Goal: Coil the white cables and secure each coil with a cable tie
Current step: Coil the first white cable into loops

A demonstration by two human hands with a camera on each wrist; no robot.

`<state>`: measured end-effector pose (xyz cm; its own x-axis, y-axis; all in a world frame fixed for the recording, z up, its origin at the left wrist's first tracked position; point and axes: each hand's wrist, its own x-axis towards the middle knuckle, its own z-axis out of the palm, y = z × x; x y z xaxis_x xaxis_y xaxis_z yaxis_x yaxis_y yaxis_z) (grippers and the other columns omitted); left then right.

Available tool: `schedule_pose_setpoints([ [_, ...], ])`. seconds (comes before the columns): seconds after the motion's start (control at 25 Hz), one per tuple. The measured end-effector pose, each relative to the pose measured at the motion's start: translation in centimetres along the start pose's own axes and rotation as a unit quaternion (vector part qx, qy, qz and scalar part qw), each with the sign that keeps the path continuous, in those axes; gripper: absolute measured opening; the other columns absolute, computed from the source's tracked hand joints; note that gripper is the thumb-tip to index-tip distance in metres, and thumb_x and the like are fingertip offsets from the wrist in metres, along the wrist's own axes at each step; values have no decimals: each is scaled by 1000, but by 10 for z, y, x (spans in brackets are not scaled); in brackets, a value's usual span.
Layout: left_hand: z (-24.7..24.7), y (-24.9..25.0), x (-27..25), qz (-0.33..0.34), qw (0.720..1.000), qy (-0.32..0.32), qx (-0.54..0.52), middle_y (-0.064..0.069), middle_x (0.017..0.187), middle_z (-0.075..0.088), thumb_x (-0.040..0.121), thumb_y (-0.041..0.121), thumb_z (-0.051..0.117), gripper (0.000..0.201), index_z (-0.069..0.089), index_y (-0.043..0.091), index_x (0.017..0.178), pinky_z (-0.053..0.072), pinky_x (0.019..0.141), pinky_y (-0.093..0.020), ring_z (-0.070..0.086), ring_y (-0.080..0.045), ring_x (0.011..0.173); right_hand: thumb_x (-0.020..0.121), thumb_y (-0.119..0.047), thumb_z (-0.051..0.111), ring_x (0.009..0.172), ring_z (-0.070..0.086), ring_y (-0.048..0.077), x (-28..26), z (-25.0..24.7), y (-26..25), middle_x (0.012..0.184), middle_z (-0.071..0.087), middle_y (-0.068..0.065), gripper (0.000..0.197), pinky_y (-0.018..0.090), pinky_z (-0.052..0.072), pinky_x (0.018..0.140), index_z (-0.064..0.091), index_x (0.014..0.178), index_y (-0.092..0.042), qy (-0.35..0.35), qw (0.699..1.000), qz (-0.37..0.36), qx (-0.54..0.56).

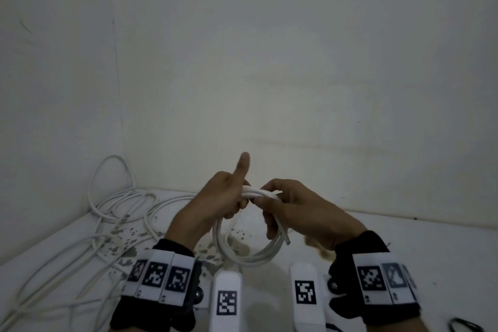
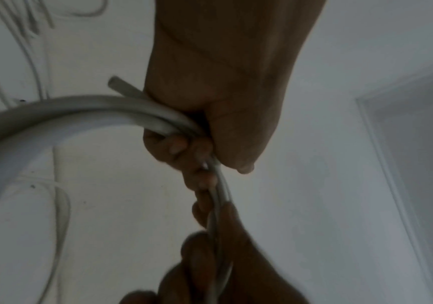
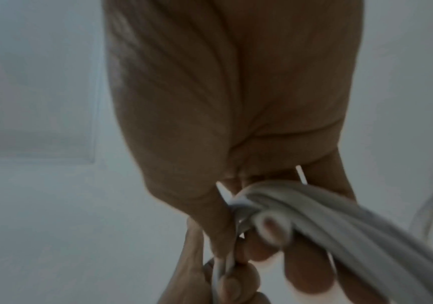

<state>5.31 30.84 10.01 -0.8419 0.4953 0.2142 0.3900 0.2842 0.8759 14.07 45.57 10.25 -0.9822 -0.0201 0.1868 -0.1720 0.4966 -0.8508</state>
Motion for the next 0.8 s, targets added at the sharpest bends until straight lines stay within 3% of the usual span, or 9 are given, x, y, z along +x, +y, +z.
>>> schedule_pose_setpoints([
  [0.12,-15,-3,-3,-36,987,-68,-142,-9,73,65,98,60,33,69,74,8,82,47,58,-28,55,-16,58,100,-21,57,58,58,25,0,-7,7,66,56,11,20,34,57,61,64,97,-2,62,995,-34,66],
  [0.24,-22,-8,-6,-23,989,-80,-123,-4,88,72,102,50,35,55,78,16,98,57,72,-29,65,-16,78,99,-16,59,55,55,25,-1,-13,8,66,55,11,14,37,52,59,63,97,-2,89,989,-48,103],
  [0.36,-24,-9,-8,-14,989,-69,-130,-5,87,68,93,60,41,56,79,19,95,57,73,-28,65,-16,77,96,-13,63,51,57,27,1,-15,7,69,58,11,12,45,49,63,62,96,-1,94,981,-37,164],
  [0.52,-17,-5,-8,-7,984,-26,-174,-8,72,52,88,64,48,57,75,16,74,56,66,-30,55,-16,63,95,-5,59,40,42,20,5,-14,0,64,47,9,7,37,53,51,58,89,-3,98,951,-36,291],
  [0.68,-10,-4,-3,-3,980,28,-196,-5,60,57,85,62,56,56,73,10,73,60,79,-39,59,-15,54,94,-4,58,39,40,19,5,-18,0,61,43,6,9,33,52,48,56,86,-4,110,933,-32,342],
  [0.8,-5,-4,0,18,979,60,-195,-2,63,65,87,55,60,53,77,4,80,61,76,-40,62,-14,56,94,-3,58,40,39,18,4,-19,2,59,41,6,13,33,52,47,55,81,-5,114,922,-14,371],
])
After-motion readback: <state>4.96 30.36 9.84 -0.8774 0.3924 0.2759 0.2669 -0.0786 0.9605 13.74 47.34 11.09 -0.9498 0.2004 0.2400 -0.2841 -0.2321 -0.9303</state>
